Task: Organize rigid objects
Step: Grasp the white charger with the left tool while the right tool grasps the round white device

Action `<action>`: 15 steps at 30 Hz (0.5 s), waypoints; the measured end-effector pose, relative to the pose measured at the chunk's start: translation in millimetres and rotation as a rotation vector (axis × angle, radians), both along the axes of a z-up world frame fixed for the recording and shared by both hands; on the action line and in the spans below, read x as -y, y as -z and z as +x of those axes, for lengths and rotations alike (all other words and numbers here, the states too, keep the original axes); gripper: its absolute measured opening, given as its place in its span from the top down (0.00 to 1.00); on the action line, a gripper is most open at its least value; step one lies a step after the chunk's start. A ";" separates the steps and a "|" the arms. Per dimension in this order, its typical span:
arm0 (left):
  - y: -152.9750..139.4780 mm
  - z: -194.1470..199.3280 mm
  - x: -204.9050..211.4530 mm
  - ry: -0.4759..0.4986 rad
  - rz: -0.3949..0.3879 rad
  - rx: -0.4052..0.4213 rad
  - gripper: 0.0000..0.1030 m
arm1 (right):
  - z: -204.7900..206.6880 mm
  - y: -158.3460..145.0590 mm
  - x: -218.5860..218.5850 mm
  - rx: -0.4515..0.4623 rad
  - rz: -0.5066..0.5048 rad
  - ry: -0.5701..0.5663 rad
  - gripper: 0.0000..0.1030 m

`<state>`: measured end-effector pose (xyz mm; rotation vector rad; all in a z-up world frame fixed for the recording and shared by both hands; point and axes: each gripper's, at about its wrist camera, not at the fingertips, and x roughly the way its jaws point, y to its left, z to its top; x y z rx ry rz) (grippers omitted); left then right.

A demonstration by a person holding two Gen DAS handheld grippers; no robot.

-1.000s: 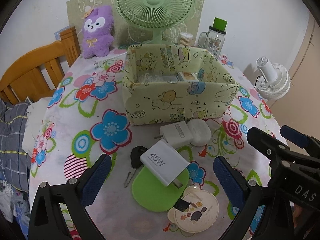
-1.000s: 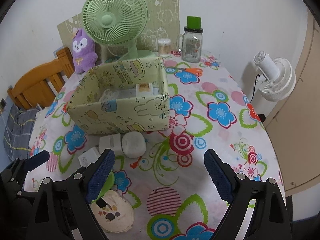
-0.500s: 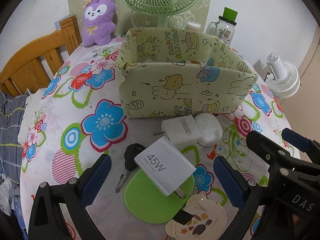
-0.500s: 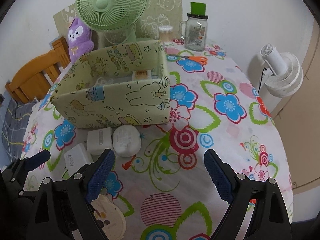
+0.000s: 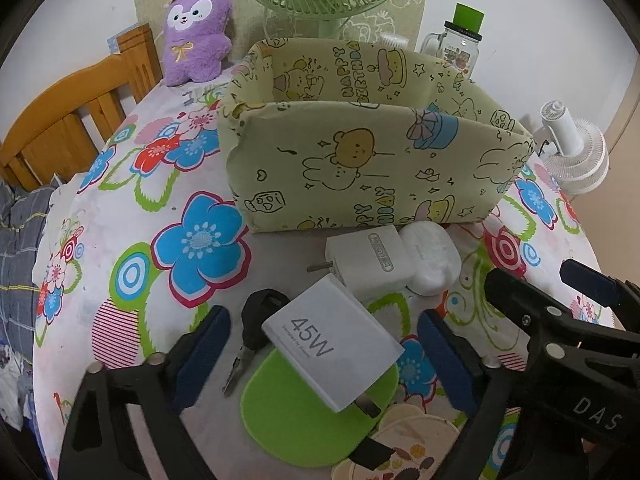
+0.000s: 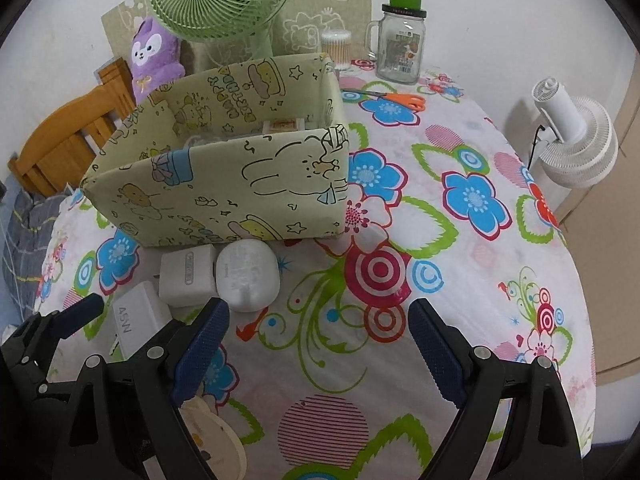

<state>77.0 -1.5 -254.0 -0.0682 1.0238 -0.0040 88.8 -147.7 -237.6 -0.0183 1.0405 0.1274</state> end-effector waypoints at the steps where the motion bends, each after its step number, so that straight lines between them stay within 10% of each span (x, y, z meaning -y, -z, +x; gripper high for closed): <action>1: 0.8 0.1 0.9 0.002 0.006 -0.003 0.17 | 0.7 1.1 -0.3 -0.003 -0.002 -0.003 0.10; 15: 1.1 -1.3 -1.0 0.010 -0.005 -0.008 0.33 | 13.5 15.8 -8.7 -0.035 0.001 -0.034 0.10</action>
